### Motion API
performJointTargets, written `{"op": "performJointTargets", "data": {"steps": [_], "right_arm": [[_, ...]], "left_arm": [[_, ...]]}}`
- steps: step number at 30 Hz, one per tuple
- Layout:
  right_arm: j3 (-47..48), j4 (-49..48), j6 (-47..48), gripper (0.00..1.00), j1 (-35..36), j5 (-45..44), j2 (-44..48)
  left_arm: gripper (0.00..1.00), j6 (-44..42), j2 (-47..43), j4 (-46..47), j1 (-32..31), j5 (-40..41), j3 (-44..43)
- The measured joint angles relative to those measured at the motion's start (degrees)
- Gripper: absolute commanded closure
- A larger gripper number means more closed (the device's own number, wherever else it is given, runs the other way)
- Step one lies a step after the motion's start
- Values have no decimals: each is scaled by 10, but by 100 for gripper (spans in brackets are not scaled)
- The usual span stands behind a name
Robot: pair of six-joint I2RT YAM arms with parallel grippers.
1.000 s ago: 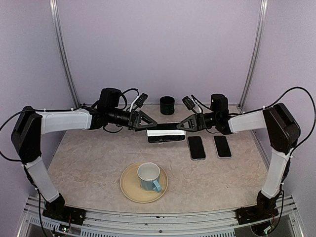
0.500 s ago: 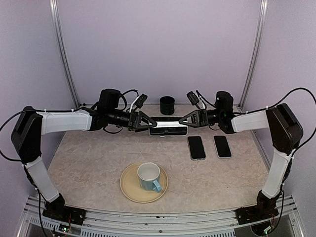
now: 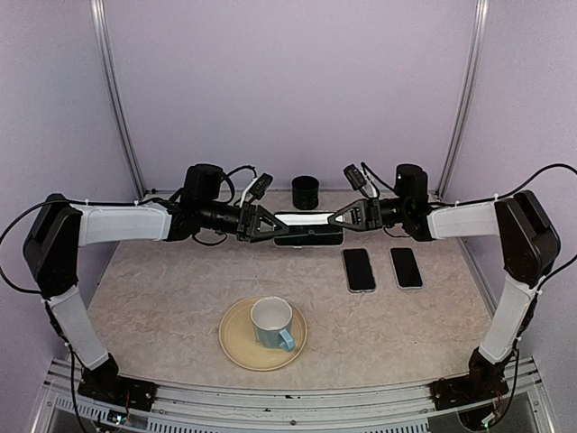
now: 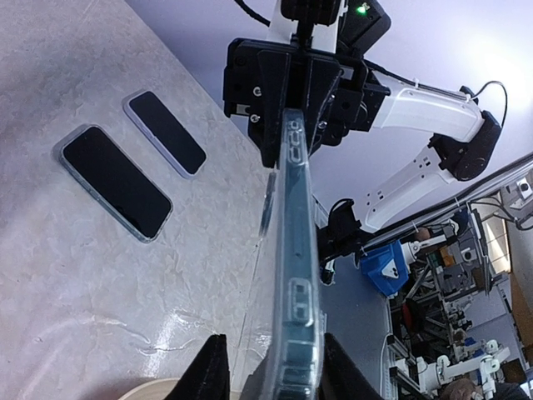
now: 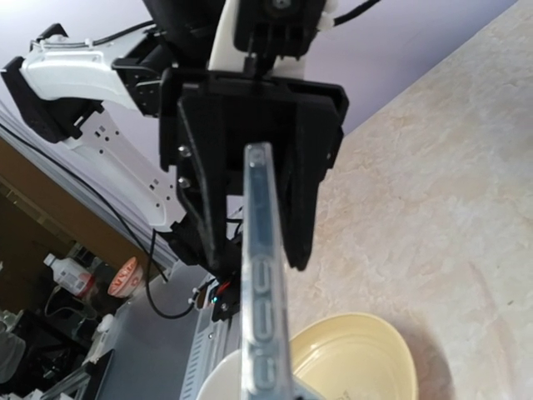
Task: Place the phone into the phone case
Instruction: Press the phone at the bottom corners of the phone case.
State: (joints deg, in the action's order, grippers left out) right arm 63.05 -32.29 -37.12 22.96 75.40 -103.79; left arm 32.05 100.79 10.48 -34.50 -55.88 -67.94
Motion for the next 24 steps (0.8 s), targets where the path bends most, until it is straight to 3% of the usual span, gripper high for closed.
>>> {"op": "performJointTargets", "data": {"steps": [10,14,20,24], "right_arm": [[10,63,40,100,-2,-7,10],[21,109,61,100,-3,-17,15],[26,146,82,100,-4,-24,22],[27,157,91,100,-5,-26,25]], "left_arm": [[86,7,6,10,0,-1,1],[100,-2,7,21,0,-6,1],[100,-6,12,31,0,-9,1],[90,-6,13,35,0,-10,1]]}}
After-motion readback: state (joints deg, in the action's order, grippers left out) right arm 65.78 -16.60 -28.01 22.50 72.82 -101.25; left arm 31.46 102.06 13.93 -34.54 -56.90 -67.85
